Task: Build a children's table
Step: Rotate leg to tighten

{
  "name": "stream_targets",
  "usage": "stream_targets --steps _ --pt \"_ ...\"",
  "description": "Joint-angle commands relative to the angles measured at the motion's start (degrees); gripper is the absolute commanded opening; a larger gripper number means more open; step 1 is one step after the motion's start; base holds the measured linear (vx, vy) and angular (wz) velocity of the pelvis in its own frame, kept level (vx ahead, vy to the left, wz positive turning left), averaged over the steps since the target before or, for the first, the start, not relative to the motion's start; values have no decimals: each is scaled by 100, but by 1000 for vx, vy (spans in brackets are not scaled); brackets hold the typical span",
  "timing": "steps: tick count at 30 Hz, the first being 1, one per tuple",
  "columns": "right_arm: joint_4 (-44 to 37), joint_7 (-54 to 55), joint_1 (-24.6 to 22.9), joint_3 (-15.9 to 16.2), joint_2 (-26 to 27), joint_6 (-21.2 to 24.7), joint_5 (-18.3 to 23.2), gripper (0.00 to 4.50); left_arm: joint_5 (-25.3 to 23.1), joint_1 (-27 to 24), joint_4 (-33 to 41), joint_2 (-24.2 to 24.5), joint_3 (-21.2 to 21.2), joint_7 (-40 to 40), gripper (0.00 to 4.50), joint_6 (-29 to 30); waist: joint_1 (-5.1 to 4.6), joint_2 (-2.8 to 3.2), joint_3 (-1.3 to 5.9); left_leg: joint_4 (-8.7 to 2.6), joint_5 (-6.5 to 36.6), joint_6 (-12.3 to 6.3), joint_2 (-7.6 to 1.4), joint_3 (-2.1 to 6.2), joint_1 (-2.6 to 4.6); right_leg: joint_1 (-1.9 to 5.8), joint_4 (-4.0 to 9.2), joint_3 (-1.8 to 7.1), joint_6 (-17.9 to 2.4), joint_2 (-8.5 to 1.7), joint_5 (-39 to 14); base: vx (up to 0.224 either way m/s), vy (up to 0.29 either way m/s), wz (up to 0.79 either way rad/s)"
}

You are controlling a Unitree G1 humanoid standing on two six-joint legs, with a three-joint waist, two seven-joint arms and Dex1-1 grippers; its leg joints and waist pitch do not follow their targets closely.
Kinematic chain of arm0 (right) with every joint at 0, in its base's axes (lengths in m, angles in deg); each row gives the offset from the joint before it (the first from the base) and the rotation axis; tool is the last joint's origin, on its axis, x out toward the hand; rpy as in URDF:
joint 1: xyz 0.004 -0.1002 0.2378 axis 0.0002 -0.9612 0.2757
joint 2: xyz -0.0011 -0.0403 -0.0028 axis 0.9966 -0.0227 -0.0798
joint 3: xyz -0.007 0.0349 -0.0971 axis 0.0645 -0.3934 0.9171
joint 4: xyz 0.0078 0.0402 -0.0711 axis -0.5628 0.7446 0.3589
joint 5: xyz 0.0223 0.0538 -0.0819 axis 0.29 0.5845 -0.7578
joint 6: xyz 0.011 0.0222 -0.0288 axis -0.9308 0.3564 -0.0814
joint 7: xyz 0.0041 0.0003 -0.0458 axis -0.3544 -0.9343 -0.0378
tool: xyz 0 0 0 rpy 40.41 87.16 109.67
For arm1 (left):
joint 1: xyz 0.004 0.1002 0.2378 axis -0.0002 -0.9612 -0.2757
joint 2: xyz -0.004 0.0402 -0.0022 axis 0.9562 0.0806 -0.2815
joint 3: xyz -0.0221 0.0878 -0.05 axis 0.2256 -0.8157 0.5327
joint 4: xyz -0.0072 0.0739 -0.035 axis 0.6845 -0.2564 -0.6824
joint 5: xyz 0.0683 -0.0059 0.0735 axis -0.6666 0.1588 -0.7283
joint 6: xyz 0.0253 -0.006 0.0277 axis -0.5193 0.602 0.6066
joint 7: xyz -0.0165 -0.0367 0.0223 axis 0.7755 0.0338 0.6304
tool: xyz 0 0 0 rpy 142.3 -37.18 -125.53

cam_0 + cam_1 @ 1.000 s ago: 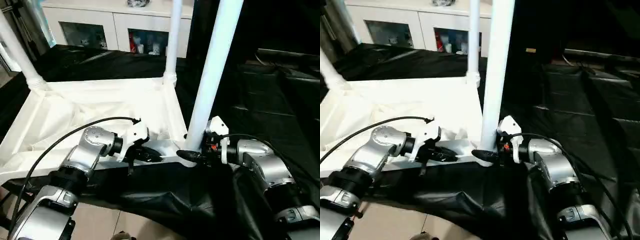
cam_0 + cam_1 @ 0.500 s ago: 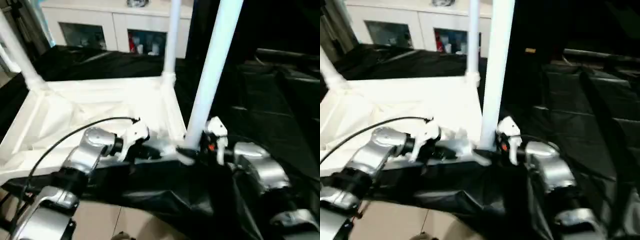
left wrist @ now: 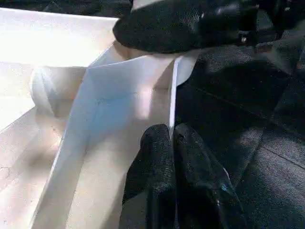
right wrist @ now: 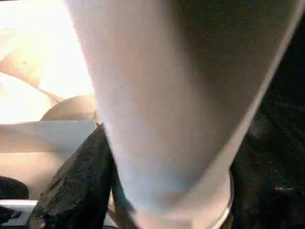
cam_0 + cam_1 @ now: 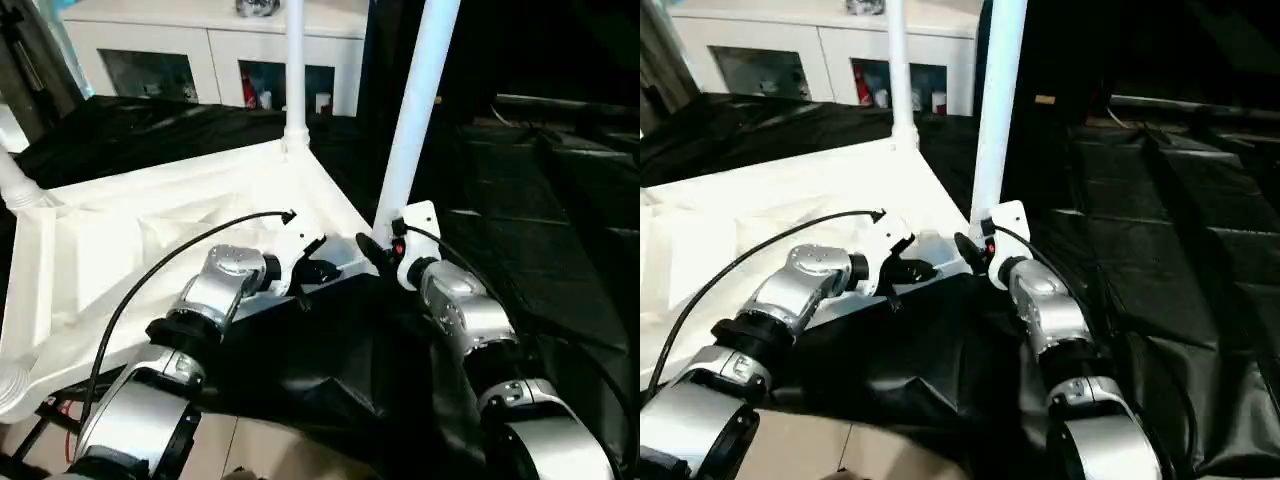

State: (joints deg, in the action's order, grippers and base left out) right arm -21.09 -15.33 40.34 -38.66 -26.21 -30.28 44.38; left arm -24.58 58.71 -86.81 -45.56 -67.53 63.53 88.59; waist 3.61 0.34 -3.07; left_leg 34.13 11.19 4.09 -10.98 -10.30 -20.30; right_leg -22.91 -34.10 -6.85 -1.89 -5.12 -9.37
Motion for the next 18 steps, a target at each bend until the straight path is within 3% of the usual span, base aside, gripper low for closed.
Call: stream_targets --steps 1,4,12,16,18 --pt "191 -685 -15 514 613 128 96 361 104 351 137 -372 -19 -193 0 -247 12 -5 381 -424 1055 -257 -236 87 9 315 444 365 -1035 -442 -1619 0 0 0" --pt "34 -1153 -87 636 304 -41 58 375 105 137 300 -176 -152 292 0 -422 10 8 385 -422 1122 -285 -234 89 8 321 449 365 -1034 -441 -1641 0 0 0" --pt "-671 -2869 -453 913 -615 -159 184 375 270 -225 685 289 -272 1316 0 -734 15 -12 416 -385 732 -548 -265 78 -29 368 329 372 -1326 -430 -787 0 0 0" --pt "-1096 -3790 -666 992 -1129 -44 331 375 308 -434 910 655 -419 2038 0 -945 69 -15 399 -385 871 -587 -287 68 -20 365 350 364 -1304 -430 -1056 0 0 0" --pt "-1189 -3942 -709 999 -1215 12 388 375 284 -464 921 719 -450 2119 0 -994 89 -3 390 -391 943 -579 -301 57 4 322 367 369 -1283 -423 -1162 0 0 0"
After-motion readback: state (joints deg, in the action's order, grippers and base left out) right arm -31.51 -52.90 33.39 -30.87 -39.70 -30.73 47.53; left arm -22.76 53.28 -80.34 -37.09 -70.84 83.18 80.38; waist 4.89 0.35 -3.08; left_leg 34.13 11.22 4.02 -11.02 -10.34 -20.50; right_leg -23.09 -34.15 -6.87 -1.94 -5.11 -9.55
